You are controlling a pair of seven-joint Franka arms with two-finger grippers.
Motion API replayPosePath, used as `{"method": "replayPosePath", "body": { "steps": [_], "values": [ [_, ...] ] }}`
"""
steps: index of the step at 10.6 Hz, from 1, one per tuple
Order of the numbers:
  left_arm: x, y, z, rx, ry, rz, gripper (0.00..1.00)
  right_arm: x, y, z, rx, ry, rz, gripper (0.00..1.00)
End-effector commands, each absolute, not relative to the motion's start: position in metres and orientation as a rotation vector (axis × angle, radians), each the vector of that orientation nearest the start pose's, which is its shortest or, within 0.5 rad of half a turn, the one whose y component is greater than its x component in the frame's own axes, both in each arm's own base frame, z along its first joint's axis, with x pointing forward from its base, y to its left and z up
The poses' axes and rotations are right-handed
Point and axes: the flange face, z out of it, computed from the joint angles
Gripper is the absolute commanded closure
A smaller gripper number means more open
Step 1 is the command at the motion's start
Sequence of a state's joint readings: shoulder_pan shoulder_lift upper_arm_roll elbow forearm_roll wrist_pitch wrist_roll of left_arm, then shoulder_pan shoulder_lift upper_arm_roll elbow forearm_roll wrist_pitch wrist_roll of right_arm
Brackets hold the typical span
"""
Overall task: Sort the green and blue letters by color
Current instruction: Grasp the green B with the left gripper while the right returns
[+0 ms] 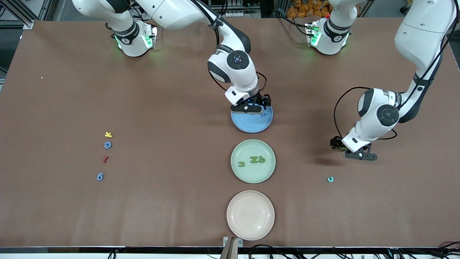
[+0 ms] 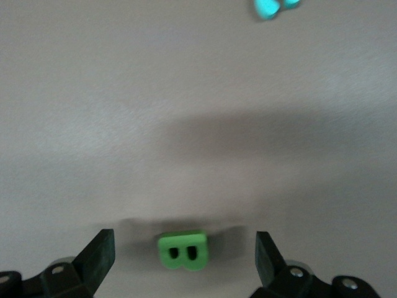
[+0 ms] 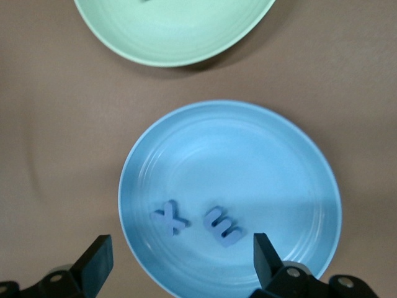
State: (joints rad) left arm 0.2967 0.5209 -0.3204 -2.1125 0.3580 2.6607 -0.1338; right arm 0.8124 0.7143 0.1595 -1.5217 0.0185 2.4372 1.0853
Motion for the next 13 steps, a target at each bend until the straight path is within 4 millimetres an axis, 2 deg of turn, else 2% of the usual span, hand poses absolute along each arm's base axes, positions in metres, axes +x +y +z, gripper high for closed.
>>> {"method": "replayPosePath", "body": {
  "steps": [1,3,6,9,10,11,13],
  "values": [
    [0.569,-0.009,0.178,-3.114,0.298,-0.143,0.00,0.473,0.549,0.271,-2.921,0.351,-0.007,0.00],
    [0.566,-0.010,0.173,-3.118,0.303,-0.128,0.00,0.530,0.490,0.271,-2.941,0.385,-0.049,0.00],
    [0.569,-0.016,0.175,-3.116,0.315,-0.137,0.00,0.606,0.358,0.296,-3.030,0.283,-0.080,0.00],
    [0.569,-0.016,0.175,-3.116,0.317,-0.137,0.00,0.652,0.233,0.314,-3.091,0.257,-0.028,0.00],
    [0.569,-0.015,0.176,-3.116,0.310,-0.140,0.28,0.663,0.196,0.316,-3.101,0.283,-0.027,0.00],
    [0.569,-0.015,0.175,-3.117,0.308,-0.137,0.98,0.671,0.161,0.315,-3.112,0.301,-0.025,0.00],
    [0.569,-0.016,0.174,-3.119,0.294,-0.135,1.00,0.685,0.099,0.317,-3.129,0.332,-0.045,0.00]
  ]
}}
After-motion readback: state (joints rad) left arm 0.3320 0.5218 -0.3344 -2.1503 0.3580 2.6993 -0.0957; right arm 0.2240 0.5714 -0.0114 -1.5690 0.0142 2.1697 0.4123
